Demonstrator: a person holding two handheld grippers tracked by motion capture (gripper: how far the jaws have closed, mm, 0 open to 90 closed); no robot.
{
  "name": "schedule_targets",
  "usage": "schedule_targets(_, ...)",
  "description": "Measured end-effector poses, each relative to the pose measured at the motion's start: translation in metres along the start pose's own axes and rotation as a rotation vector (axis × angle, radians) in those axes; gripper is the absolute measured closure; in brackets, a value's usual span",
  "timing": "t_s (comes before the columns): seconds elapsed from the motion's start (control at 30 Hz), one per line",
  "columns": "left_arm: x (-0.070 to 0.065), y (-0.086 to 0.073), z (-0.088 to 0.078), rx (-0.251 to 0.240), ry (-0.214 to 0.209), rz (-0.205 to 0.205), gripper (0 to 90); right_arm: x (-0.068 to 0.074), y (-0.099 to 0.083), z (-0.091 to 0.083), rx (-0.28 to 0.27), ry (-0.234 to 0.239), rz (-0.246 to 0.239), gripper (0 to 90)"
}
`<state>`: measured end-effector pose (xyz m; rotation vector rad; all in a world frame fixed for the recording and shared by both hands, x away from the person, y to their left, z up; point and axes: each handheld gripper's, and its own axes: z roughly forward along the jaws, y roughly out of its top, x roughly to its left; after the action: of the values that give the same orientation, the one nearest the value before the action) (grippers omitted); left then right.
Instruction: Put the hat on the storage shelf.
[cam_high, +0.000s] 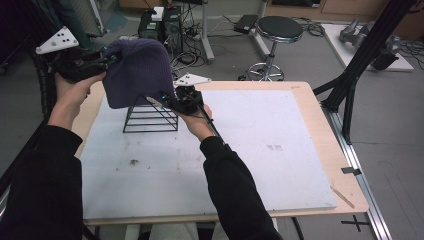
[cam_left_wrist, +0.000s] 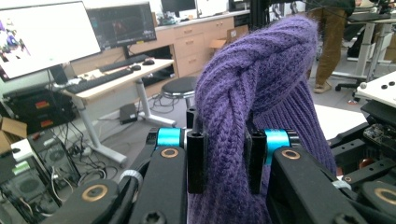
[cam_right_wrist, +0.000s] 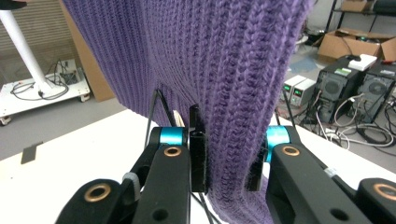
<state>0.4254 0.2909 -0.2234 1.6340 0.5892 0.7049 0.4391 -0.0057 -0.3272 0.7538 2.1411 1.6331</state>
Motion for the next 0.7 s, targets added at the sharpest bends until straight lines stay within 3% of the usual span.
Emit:
schedule_targets(0.23,0.002,-0.016,0.002,0.052,-0.001,-0.017,76.7,0.003,-0.014,0.011,0.067,-0.012,0.02,78.0)
schedule_targets(0.7,0.001,-0.044,0.007,0.095,-0.014,-0.066,76.7,0.002,-0.035,0.017,0.136,-0.059,0.044,78.1)
